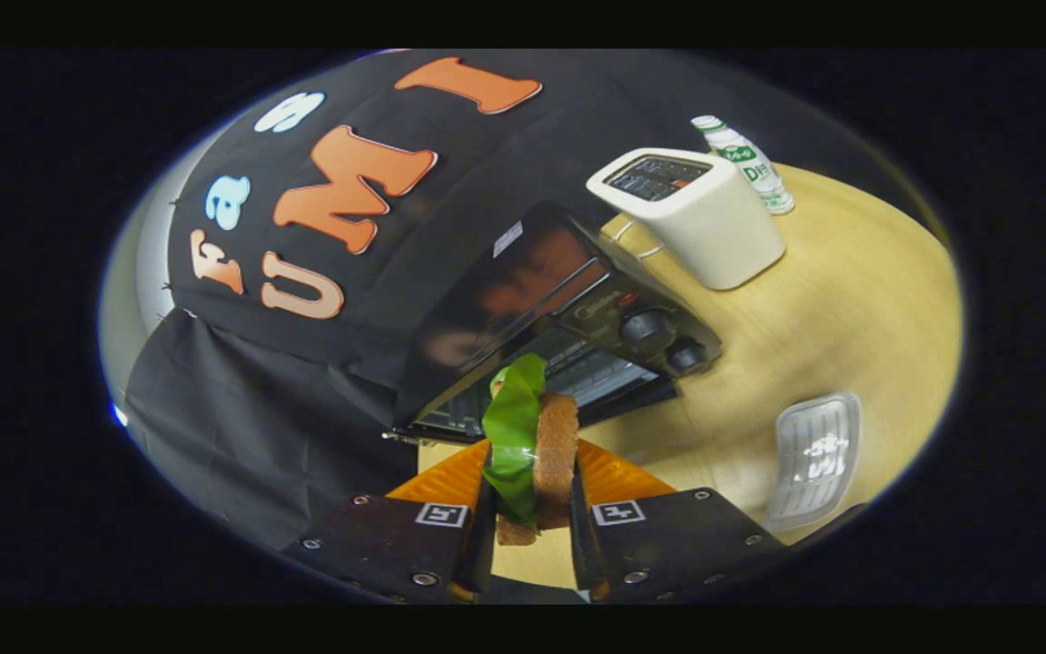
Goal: Open the toaster oven, put the food inside, and close the toaster oven door.
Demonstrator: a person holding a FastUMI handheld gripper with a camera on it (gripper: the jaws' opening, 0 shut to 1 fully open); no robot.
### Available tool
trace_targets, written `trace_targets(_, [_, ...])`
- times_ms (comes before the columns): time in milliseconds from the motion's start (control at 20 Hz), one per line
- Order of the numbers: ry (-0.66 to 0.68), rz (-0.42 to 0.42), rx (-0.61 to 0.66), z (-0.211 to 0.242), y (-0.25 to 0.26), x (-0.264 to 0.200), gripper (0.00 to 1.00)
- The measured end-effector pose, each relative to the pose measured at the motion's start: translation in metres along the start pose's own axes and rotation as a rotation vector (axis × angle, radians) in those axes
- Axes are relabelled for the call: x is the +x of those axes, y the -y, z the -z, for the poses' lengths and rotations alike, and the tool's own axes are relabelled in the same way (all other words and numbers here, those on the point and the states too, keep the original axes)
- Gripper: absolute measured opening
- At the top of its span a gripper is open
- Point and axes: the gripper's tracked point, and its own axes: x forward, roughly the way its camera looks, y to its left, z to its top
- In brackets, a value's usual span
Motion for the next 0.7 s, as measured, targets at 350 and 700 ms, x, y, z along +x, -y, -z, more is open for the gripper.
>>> trace_targets(350, [0.050, -0.021, 0.101, 0.000, -0.013, 0.053, 0.36])
trace_targets(700, [0.149, -0.046, 0.187, -0.008, -0.008, 0.093, 0.36])
